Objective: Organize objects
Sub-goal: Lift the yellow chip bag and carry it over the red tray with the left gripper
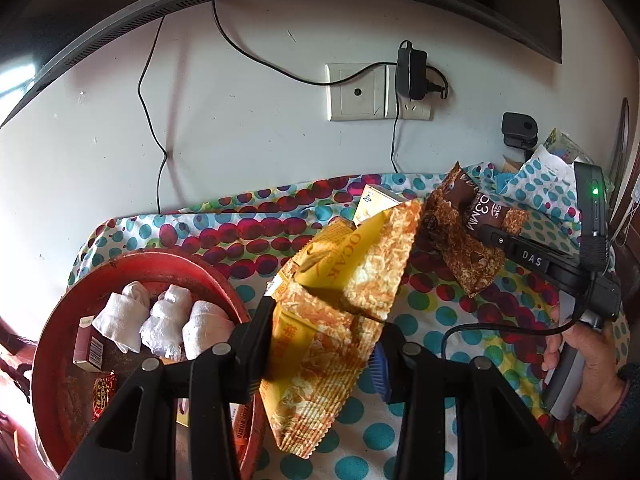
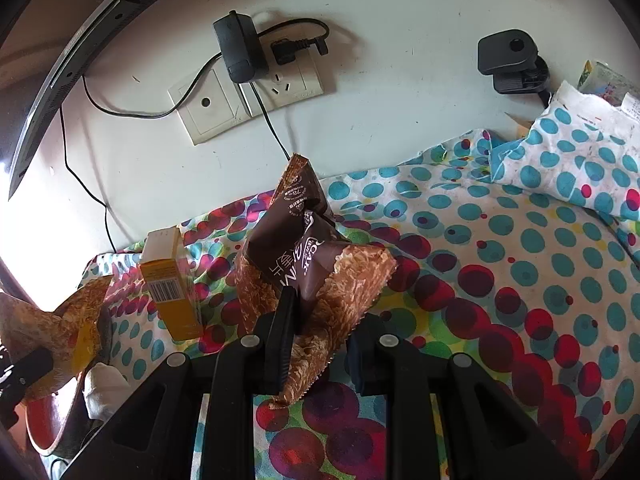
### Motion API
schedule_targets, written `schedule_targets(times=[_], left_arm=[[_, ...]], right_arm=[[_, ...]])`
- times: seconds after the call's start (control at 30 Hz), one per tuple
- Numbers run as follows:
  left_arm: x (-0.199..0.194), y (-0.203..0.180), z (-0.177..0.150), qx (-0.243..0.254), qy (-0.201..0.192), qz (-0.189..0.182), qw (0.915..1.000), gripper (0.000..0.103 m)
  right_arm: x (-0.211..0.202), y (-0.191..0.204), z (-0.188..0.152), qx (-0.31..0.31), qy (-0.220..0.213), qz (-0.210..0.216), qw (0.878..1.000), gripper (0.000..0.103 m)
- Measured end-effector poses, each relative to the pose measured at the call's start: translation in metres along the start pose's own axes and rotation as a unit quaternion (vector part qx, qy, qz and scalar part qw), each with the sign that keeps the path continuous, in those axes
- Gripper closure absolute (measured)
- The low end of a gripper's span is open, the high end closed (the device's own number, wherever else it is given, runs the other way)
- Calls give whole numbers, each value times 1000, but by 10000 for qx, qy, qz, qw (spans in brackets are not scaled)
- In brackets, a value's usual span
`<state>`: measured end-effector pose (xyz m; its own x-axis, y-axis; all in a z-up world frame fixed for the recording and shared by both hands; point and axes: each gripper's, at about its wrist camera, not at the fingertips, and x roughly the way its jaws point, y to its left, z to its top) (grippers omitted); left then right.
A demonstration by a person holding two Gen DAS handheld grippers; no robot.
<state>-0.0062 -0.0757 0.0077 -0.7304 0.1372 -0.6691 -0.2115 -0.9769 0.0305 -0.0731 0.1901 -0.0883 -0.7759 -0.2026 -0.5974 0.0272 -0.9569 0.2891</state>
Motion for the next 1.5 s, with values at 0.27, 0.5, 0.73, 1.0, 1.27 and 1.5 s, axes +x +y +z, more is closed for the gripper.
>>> schedule_targets(times=[0.27,0.5,0.73,1.0,1.27,1.5], left_arm=[[-27,-5,4,-18,-290,-164,9994,61],[-38,-8,6,-4,-402,-124,9991,61],[-46,-3,8,-10,-487,34,9988,61],[-47,17,7,-99,-578,484,9971,61],[-37,60,6,-493,-373,986,9932,61],[-35,98,3,-877,-286,1290,9873,61]], right_arm=[[-3,22,-2,-526,-91,-398,9978,82],[-1,19,-1,-444,-49,-451,9980,82],[-1,22,-2,-539,-52,-543,9971,81],[0,21,-1,-521,-32,-555,9971,81],[3,17,-1,-387,45,-544,9978,81],[7,13,0,-249,181,-526,9981,81]])
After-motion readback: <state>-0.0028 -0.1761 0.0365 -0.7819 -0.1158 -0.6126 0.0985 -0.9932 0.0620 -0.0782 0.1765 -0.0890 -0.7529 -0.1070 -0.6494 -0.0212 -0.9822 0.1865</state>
